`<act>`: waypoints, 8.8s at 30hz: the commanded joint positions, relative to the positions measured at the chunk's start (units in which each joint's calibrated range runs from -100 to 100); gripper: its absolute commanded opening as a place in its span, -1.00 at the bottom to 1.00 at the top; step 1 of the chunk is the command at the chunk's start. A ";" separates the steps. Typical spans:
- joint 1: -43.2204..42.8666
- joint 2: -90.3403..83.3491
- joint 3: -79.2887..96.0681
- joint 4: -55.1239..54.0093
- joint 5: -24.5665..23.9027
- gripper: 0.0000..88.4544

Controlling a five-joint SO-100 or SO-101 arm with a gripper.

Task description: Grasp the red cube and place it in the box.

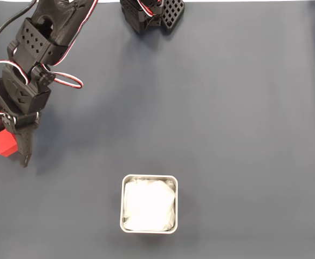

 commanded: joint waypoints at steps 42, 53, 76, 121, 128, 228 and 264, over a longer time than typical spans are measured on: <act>-1.37 -0.60 -3.50 -0.55 1.95 -0.80; -3.65 -5.97 -3.31 2.32 2.44 -0.81; -11.39 -19.84 2.07 6.25 4.00 -0.80; -34.40 -35.09 8.64 9.94 5.42 -0.81; -36.10 -33.70 8.46 9.94 5.76 -0.82; -36.24 -25.56 4.26 6.58 3.96 0.08; -39.72 -111.86 76.43 41.42 3.57 -1.00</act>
